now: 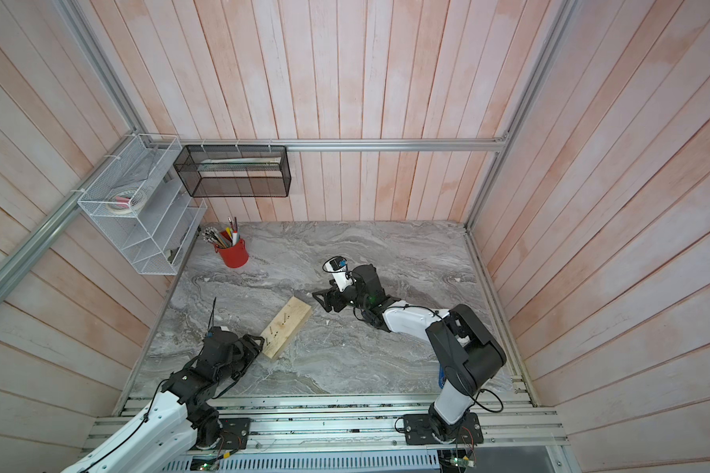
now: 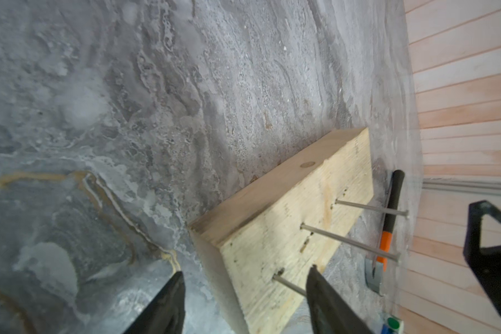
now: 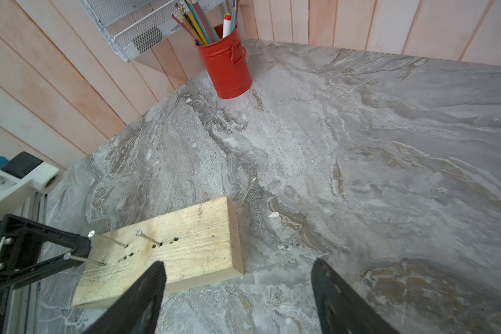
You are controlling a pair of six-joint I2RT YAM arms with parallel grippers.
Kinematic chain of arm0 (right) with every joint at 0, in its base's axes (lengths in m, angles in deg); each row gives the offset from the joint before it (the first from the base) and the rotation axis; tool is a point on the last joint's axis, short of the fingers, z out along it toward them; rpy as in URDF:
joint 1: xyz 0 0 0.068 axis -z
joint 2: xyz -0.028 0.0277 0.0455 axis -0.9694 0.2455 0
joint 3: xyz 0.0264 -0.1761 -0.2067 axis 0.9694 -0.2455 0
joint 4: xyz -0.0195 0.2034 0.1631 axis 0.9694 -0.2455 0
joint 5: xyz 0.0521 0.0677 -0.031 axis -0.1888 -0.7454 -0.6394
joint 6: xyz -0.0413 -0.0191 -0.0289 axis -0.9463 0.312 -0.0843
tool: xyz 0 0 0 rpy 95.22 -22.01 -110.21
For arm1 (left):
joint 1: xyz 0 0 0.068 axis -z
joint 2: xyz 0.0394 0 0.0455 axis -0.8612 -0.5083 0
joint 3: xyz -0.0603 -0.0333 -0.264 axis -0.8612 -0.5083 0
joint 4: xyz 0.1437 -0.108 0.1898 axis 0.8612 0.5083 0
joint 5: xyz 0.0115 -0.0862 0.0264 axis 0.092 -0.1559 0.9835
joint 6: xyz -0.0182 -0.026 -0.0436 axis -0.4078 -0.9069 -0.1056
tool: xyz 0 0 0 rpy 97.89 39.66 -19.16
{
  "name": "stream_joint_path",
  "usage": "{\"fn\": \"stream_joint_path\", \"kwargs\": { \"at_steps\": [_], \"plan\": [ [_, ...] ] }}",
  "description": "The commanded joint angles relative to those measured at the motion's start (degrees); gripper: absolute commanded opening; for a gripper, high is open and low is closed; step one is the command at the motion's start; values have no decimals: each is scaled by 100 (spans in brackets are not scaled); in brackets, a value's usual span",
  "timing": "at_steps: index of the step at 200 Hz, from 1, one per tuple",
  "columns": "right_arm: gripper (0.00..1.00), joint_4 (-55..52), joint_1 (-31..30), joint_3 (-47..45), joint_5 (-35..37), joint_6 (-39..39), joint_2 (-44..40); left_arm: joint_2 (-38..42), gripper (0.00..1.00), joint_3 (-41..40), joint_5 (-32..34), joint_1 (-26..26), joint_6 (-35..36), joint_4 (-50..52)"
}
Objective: Use a claw hammer to pull out a nail
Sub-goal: Adjust the mounting plate at the center of the board.
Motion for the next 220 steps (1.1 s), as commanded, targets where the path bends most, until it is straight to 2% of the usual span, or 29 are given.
{"fn": "stream_joint_path", "kwargs": {
  "at_steps": [1, 61, 97, 179, 220],
  "plan": [
    [79, -344, -49, 371, -382, -125, 420, -320, 63, -143, -43, 24, -143, -730],
    [71, -611, -47, 947, -624, -104, 1213, -1022, 48, -219, -45, -92, 105, -1785],
    [68, -850, -24, 945, -540, -112, 1301, -1654, 40, -272, -385, -313, 348, -2846],
    [68, -962, 390, 254, -54, 132, 882, -3783, 40, 357, -1237, -645, 923, -4721],
    [63, -858, 520, 60, -109, 339, 818, -4551, 40, 1041, -1424, -678, 1344, -4953]
  ]
}}
